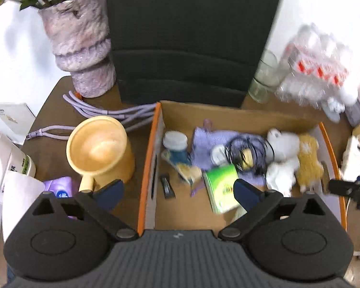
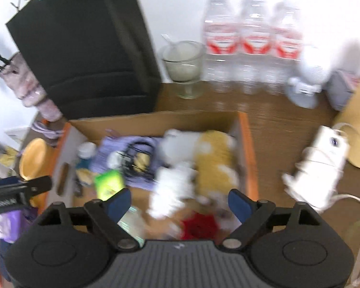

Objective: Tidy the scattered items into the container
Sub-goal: 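Open both tools to drop the tissue pack and black packet, then return both tools from the box to the table items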

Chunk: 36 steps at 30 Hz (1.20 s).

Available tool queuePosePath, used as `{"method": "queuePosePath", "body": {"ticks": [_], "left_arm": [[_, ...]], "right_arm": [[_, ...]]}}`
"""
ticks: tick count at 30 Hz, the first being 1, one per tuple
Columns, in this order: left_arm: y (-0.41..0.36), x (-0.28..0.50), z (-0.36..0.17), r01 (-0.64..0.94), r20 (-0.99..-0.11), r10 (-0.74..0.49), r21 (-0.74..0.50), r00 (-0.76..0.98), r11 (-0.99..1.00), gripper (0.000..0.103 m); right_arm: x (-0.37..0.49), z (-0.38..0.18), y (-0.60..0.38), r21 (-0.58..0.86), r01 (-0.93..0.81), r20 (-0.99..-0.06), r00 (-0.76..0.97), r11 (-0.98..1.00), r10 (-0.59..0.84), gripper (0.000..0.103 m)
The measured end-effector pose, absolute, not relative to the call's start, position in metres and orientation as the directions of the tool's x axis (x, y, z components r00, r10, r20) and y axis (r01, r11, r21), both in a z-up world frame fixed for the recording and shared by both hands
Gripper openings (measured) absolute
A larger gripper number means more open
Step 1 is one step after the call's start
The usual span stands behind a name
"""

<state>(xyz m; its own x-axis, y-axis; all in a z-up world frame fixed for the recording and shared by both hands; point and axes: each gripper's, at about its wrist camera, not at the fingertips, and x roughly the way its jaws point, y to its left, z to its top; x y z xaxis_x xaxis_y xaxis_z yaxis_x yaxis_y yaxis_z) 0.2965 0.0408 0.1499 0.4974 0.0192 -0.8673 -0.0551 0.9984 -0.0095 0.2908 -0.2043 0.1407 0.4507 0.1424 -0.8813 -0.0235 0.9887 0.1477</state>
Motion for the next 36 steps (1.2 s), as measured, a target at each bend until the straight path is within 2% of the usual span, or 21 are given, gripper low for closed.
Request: {"method": "queuePosePath", "body": {"ticks": [3,10,12,14,16,18,21,27,30,32,35,36], "left_arm": [[0.026,0.285,0.154,-0.028,-0.852,0.044,0.034,0.522,0.999,0.102],[0.009,0.261,0.16,-0.057,-0.81,0.081,0.059,0.581,0.997,0.103],[0.006,0.243,0.161,-0.073,-0.727,0.104,0.074,0.679,0.995,0.103],[0.005,0.214,0.155,-0.072,-0.572,0.095,0.064,0.814,0.995,0.103],[0.005,0.192,0.144,-0.058,-0.436,0.08,0.065,0.896,0.996,0.103],[0.001,0.184,0.133,-0.072,-0.403,0.108,0.104,0.909,0.992,0.103],[0.0,0.177,0.123,-0.093,-0.358,0.125,0.108,0.925,0.99,0.103],[0.01,0.154,0.122,-0.087,-0.356,0.085,0.01,0.931,0.996,0.103],[0.021,0.117,0.103,-0.047,-0.415,0.027,-0.038,0.91,0.998,0.103],[0.028,0.08,0.087,0.013,-0.484,-0.063,-0.106,0.873,0.994,0.103],[0.036,0.015,0.064,0.182,-0.485,-0.262,-0.208,0.834,0.961,0.103],[0.035,-0.001,0.058,0.207,-0.483,-0.284,-0.207,0.828,0.956,0.103]], "right_arm": [[0.274,0.146,-0.224,0.119,0.004,-0.881,0.461,0.993,0.104,0.089],[0.25,0.149,-0.22,0.152,-0.009,-0.856,0.499,0.988,0.136,0.089],[0.241,0.152,-0.213,0.163,-0.034,-0.819,0.552,0.986,0.155,0.089],[0.227,0.152,-0.208,0.163,-0.059,-0.754,0.637,0.985,0.163,0.089],[0.208,0.151,-0.205,0.144,-0.111,-0.638,0.75,0.983,0.178,0.089],[0.194,0.143,-0.203,0.123,-0.134,-0.548,0.817,0.983,0.18,0.089],[0.184,0.13,-0.201,0.128,-0.144,-0.499,0.846,0.981,0.189,0.089],[0.164,0.117,-0.206,0.165,-0.136,-0.469,0.86,0.977,0.199,0.088],[0.13,0.105,-0.217,0.201,-0.123,-0.47,0.859,0.972,0.206,0.088],[0.098,0.092,-0.23,0.269,-0.128,-0.512,0.82,0.955,0.254,0.088],[0.032,0.073,-0.248,0.352,-0.151,-0.517,0.792,0.924,0.326,0.089],[0.009,0.066,-0.254,0.355,-0.151,-0.506,0.799,0.923,0.325,0.089]]}}
